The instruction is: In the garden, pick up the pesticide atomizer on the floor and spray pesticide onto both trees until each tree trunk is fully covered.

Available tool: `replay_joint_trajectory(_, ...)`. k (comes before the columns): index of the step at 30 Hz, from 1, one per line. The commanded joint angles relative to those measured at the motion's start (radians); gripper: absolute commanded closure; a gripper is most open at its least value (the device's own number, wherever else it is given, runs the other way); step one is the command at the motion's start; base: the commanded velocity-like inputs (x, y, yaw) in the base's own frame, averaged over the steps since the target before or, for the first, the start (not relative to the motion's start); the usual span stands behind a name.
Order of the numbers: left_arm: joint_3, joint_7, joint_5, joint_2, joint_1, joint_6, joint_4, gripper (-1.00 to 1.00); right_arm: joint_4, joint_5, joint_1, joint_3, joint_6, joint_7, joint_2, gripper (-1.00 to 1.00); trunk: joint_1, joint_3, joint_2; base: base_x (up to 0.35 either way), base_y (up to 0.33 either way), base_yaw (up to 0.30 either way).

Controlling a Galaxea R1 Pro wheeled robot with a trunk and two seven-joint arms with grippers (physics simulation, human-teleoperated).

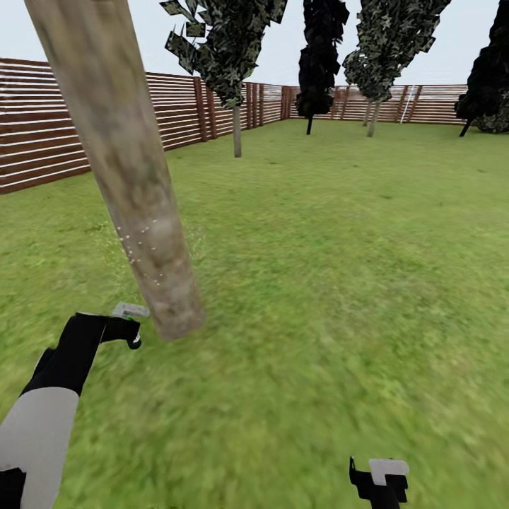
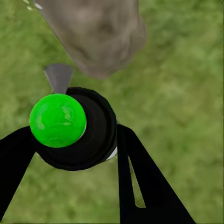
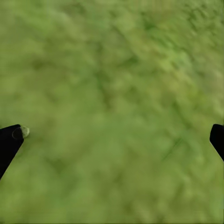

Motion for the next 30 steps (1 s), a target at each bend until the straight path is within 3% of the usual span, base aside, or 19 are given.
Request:
replay_joint_trajectory(1,0.001,0.022,-0.006,-0.015,0.000,-0.012,0.001,1.00,0.000,0.000,0.000,0.000,0.000,0.000,0.000,-1.00,0.000,0.000,0.000,0.000,0.000,0.202)
replay_joint_trajectory(3,0.005,0.025,-0.007,-0.011,0.001,-0.015,0.002,1.00,0.000,0.001,0.000,0.000,0.000,0.000,-0.001,-1.00,0.000,0.000,0.000,0.000,0.000,0.073)
replay_joint_trajectory(6,0.090,0.021,-0.005,-0.005,0.014,-0.053,0.035,1.00,0.000,0.001,0.000,0.000,0.000,0.000,-0.002,-1.00,0.000,0.000,0.000,0.024,0.000,0.010)
replay_joint_trajectory(8,0.116,0.025,-0.006,-0.006,0.020,-0.121,0.094,1.00,0.001,0.001,0.000,0.000,0.000,0.000,-0.002,-1.00,0.000,0.000,0.000,0.245,0.000,0.001)
replay_joint_trajectory(11,0.146,0.031,-0.010,-0.006,0.026,-0.140,0.110,1.00,0.000,0.001,0.000,0.000,0.000,0.001,-0.002,-1.00,0.000,0.000,0.000,0.328,0.000,0.000)
replay_joint_trajectory(14,0.153,0.026,-0.007,-0.001,0.078,-0.169,0.110,1.00,0.000,0.001,0.000,0.000,0.000,0.001,-0.002,-1.00,0.000,0.000,0.000,0.337,0.000,0.000)
replay_joint_trajectory(19,0.151,0.023,-0.005,-0.009,0.117,-0.245,0.129,1.00,0.001,0.001,0.000,0.001,0.000,0.000,-0.002,-1.00,0.000,0.000,0.000,0.151,0.000,0.047)
replay_joint_trajectory(20,0.152,0.006,-0.004,-0.011,0.120,-0.245,0.124,1.00,0.001,0.001,0.000,0.001,0.000,0.000,-0.002,-1.00,0.000,0.000,0.000,0.007,-0.028,0.235)
replay_joint_trajectory(23,0.153,-0.143,0.025,-0.005,0.121,-0.248,0.115,1.00,0.002,0.002,0.000,0.001,0.000,0.000,-0.001,-1.00,0.000,0.000,0.000,0.002,-0.211,0.267)
replay_joint_trajectory(24,0.154,-0.155,0.030,-0.005,0.121,-0.249,0.114,1.00,0.002,0.002,0.000,0.001,0.000,0.000,0.000,-1.00,0.000,0.000,0.000,0.000,-0.264,0.275)
replay_joint_trajectory(26,0.153,-0.152,0.033,-0.009,0.122,-0.249,0.102,1.00,0.002,0.003,0.000,0.001,0.000,0.000,0.000,-1.00,0.000,0.000,0.000,0.000,-0.268,0.274)
replay_joint_trajectory(28,0.153,-0.089,0.036,-0.016,0.123,-0.249,0.096,1.00,0.002,0.003,0.000,0.001,0.000,0.000,0.000,-1.00,0.000,0.000,0.000,0.000,-0.270,0.257)
replay_joint_trajectory(30,0.153,-0.076,0.036,-0.019,0.123,-0.249,0.096,1.00,0.002,0.003,0.000,0.001,0.000,0.000,0.000,-1.00,0.000,0.000,0.000,0.000,-0.271,0.209)
